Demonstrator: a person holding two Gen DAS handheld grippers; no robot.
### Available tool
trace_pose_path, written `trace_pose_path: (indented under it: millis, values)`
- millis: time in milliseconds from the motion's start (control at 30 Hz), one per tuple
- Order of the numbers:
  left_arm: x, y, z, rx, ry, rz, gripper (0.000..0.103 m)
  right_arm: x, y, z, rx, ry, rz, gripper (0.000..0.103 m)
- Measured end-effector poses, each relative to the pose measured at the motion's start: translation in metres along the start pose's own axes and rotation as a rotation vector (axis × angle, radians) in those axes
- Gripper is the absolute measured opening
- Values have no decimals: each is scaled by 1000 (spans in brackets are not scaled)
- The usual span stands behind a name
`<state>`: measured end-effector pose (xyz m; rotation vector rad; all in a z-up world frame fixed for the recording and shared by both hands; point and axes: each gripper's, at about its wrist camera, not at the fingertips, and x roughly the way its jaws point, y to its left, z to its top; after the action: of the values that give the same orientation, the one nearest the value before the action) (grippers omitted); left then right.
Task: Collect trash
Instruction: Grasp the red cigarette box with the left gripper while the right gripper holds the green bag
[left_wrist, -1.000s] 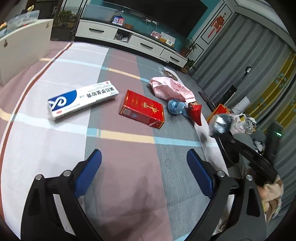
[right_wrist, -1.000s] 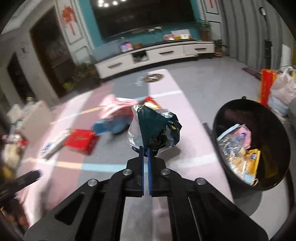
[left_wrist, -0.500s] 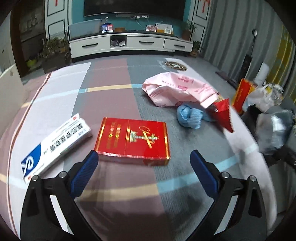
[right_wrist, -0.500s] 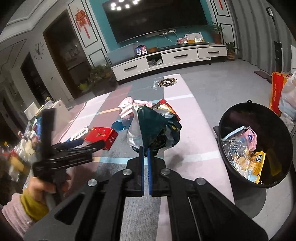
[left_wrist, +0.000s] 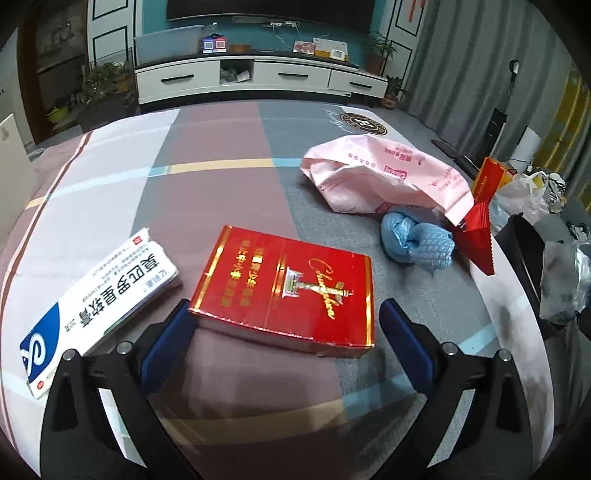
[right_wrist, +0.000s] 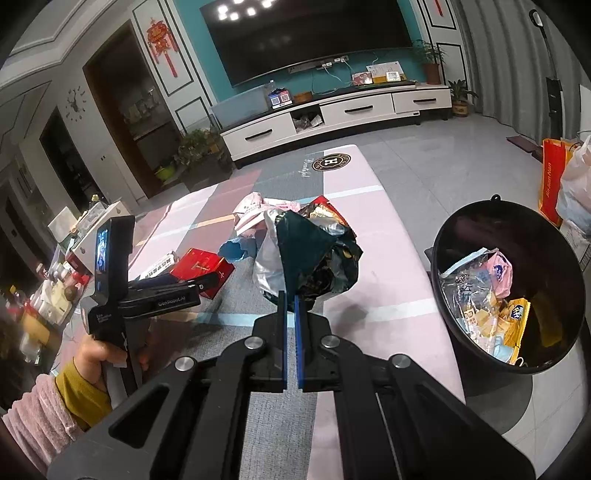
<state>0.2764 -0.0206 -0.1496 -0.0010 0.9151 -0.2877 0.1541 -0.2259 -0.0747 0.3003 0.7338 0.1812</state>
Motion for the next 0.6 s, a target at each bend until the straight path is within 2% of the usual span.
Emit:
trace_pose_path:
  millis: [67, 100, 333, 433, 467, 500, 567, 600]
  values:
    - [0, 0, 1, -3, -3, -6, 98, 0, 0, 0, -1, 1, 0, 4]
    - [0, 0, 1, -6, -6, -4, 94, 0, -1, 0, 0, 1, 0, 4]
    - [-5, -7, -3, 11, 21, 15, 93, 6, 1, -2, -8, 24, 10, 4]
    - [-16, -10, -10, 19, 35, -7, 93, 8, 2, -3, -23, 44, 27, 5]
    - [-21, -12, -14, 21, 36, -12, 93, 10, 2, -3, -25, 58, 43, 13]
    - [-26, -12, -17, 20, 36, -17, 93, 13, 2, -5, -21, 82, 68, 33]
    - [-35, -11, -21, 4, 34, -33, 93, 16, 2, -7, -1, 110, 90, 59]
    - [-42, -8, -24, -13, 33, -47, 93, 18, 3, -8, 5, 114, 105, 59]
